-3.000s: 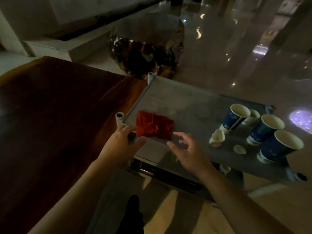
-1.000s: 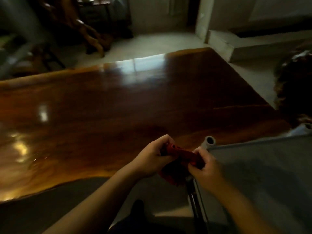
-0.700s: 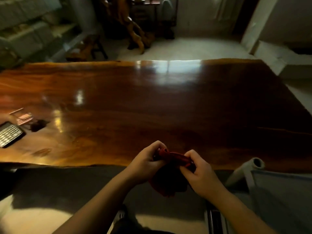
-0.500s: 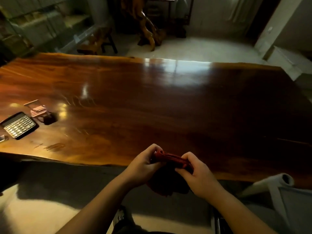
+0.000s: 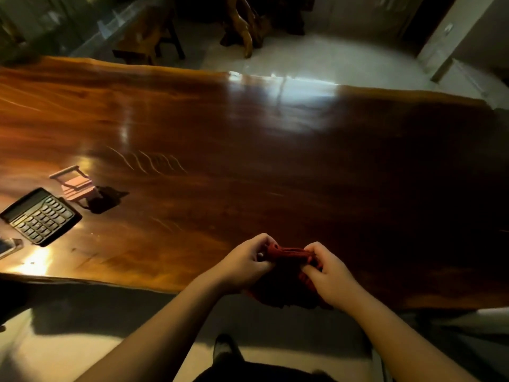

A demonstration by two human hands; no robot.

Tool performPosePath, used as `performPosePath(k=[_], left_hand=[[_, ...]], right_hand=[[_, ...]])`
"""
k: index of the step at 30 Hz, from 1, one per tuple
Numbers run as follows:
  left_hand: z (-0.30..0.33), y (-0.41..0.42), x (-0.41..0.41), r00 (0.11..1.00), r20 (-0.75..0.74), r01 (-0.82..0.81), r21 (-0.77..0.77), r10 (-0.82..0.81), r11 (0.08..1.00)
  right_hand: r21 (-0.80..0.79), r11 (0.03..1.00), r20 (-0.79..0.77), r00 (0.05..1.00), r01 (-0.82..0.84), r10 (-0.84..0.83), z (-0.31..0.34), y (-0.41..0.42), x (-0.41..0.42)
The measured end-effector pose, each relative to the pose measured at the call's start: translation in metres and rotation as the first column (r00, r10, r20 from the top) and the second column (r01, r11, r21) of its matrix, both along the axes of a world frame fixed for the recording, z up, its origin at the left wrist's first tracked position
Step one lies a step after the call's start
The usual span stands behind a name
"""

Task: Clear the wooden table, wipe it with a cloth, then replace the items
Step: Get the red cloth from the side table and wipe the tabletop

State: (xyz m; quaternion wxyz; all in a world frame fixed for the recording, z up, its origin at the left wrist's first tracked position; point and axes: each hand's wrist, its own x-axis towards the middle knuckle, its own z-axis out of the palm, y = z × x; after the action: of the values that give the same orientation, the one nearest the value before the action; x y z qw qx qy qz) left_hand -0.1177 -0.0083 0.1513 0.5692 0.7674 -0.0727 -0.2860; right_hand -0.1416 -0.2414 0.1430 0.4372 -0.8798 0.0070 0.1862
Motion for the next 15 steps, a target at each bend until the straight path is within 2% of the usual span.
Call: performPosePath(k=[10,13,15], left_hand=[[-0.022,0.0,0.089,0.997,0.068,0.031,0.173,-0.043,0.984],[-0.044,-0.005,0.117,0.998,0.049,-0.039,0.23,0.029,0.973],[-0.058,0.002,0.127,0.989,0.099,-0.137,0.35,0.109,0.927]], right_hand=[[-0.065,0.993,-0.069,0.993,0.094,-0.099,-0.022,0.011,0.095],[-0.114,0.985,-0.11,0.984,0.13,-0.142,-0.043,0.008,0.133],[-0.243,0.959,-0.121,0.976,0.148,-0.181,-0.062,0.007,0.152]])
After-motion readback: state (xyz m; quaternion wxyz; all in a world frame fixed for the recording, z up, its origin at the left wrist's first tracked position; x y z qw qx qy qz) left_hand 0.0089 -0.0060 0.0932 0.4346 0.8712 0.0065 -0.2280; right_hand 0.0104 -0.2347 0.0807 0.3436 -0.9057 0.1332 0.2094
